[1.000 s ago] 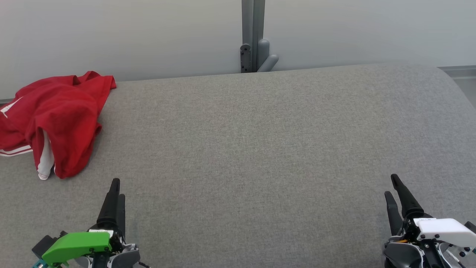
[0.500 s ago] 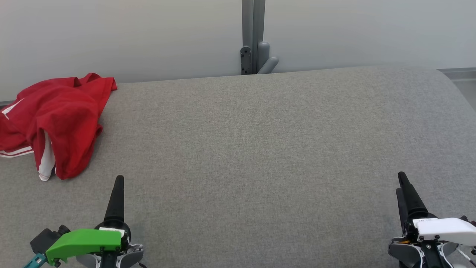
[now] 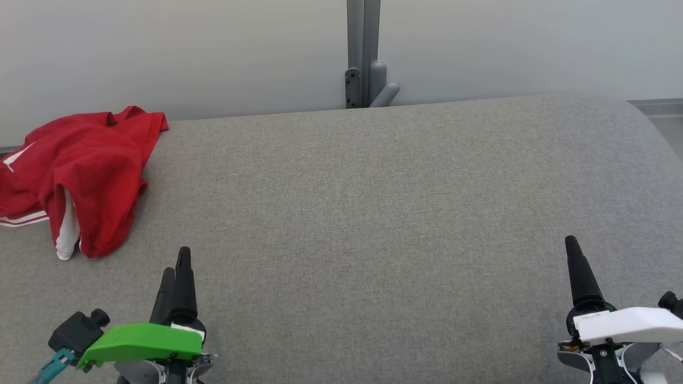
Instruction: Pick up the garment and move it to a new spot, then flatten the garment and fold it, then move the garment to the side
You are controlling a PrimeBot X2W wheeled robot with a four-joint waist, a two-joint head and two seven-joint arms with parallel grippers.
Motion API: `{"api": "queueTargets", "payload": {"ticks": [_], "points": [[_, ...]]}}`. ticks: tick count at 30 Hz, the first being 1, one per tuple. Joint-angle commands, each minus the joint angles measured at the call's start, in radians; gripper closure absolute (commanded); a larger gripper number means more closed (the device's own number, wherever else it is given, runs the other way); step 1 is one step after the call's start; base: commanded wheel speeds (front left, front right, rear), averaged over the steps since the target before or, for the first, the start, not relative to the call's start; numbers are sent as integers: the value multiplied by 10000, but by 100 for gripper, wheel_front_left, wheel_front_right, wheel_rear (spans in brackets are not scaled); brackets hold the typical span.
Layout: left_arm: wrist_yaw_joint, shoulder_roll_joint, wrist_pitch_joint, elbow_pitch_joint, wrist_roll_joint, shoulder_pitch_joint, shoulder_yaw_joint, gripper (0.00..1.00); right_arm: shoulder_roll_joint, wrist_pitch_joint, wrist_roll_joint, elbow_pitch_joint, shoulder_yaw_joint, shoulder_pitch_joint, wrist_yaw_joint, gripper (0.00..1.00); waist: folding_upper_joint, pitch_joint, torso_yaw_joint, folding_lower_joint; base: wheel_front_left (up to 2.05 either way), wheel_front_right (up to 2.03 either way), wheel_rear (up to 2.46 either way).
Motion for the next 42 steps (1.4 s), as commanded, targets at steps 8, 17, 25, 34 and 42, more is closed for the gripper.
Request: {"api": "queueTargets", "payload": {"ticks": [8,17,25,34,42], "points": [[229,64,-333,-302,2148,184,-151,0,-86,-402,-1729,-510,245,210,3,0,0,-19,5,0,0,0,0],[400,72,-593,-366,3687,355,-191,0,-95,-703,-2950,-626,375,360,3,0,0,-39,8,0,0,0,0],[526,78,-818,-357,4794,503,-210,0,-102,-947,-3952,-687,492,491,4,0,0,-67,4,0,0,0,0],[601,85,-1014,-317,5719,654,-266,0,-108,-1167,-4796,-765,565,641,4,0,0,-125,11,0,0,0,0],[631,91,-1200,-270,6636,823,-282,0,-114,-1390,-5576,-841,688,779,5,0,0,-163,24,0,0,0,0]]}}
